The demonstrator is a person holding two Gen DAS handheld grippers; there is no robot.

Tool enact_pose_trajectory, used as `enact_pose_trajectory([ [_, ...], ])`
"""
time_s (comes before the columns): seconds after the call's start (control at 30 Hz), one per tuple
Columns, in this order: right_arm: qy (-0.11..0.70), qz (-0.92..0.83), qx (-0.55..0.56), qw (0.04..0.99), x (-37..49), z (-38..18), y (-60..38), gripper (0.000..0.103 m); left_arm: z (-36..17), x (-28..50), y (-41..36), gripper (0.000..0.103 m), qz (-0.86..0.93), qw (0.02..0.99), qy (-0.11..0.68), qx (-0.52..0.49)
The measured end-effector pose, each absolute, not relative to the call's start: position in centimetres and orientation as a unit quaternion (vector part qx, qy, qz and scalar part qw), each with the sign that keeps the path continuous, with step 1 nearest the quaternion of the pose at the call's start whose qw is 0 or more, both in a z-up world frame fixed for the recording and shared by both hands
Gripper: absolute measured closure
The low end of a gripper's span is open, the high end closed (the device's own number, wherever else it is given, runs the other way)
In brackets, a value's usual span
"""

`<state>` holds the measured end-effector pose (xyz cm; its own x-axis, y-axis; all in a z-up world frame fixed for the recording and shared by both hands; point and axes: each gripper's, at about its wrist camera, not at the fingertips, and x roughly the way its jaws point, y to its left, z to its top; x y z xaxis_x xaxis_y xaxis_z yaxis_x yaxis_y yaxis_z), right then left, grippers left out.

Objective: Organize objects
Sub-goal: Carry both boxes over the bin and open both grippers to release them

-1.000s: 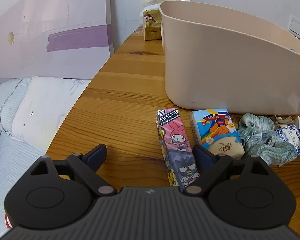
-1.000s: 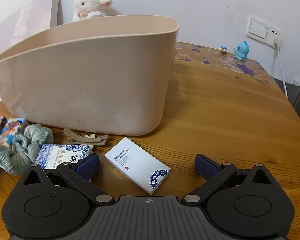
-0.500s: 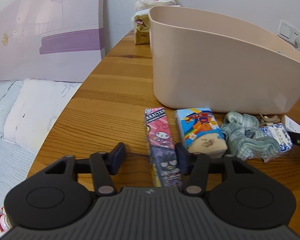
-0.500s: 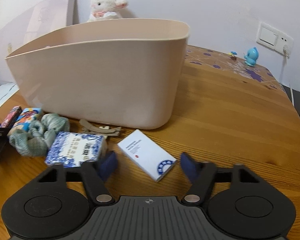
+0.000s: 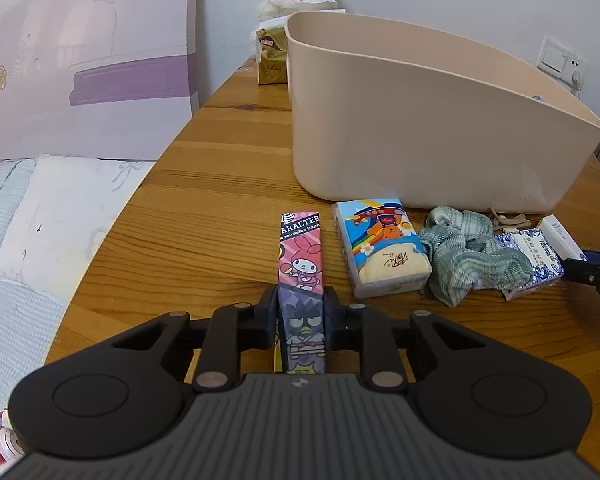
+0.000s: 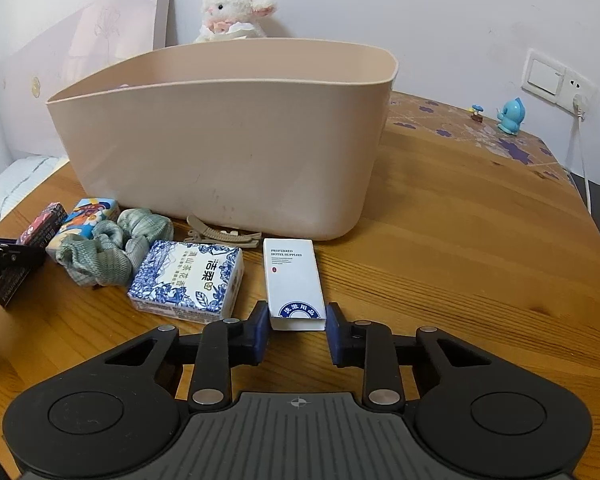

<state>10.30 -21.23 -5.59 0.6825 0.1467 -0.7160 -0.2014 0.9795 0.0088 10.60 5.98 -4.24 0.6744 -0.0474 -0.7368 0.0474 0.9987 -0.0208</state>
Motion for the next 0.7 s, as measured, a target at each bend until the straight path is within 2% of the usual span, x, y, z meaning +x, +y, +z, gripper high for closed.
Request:
enact_pose_trajectory([
  [0.4,0.346,0.119,-0.029,0.930,7.6,-1.7,-21.5,0.075,-1.2,8.2,5.9,0.078,-0.037,0.931,0.363,0.000],
  [0.7,0.277,0.136,-0.021,0.951,6.7,3.1,-21.2,0.075,3.4,6.9,5.1,0.078,-0.050,0.951,0.304,0.003],
])
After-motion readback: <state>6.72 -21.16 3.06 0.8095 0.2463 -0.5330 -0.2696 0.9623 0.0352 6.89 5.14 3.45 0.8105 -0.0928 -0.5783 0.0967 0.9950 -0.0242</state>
